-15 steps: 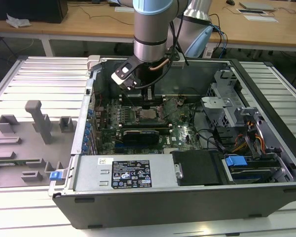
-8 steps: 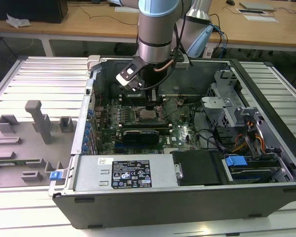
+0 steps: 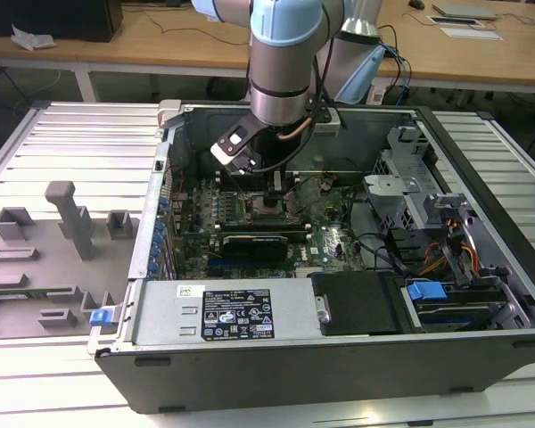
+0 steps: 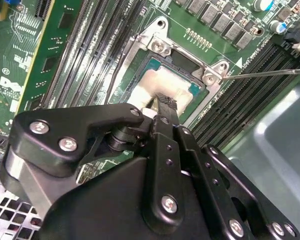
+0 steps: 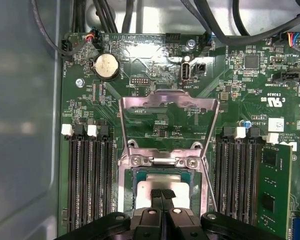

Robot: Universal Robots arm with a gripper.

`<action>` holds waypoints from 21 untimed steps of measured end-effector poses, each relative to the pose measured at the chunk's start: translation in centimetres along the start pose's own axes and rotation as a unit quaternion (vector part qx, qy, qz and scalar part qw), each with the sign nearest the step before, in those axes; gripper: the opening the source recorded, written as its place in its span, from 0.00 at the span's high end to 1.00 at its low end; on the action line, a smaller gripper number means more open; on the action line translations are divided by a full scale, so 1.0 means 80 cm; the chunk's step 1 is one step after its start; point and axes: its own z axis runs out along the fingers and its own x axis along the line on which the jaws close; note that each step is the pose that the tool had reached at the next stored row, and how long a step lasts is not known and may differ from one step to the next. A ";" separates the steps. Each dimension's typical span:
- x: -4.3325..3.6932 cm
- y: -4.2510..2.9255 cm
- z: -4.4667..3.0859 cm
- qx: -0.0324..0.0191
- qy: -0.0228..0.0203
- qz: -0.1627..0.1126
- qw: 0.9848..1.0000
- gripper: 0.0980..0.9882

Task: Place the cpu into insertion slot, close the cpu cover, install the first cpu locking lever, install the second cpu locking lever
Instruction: 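Place the cpu into insertion slot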

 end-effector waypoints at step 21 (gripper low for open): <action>0.002 0.0013 -0.0652 -0.001 -0.001 0.000 1.000 0.99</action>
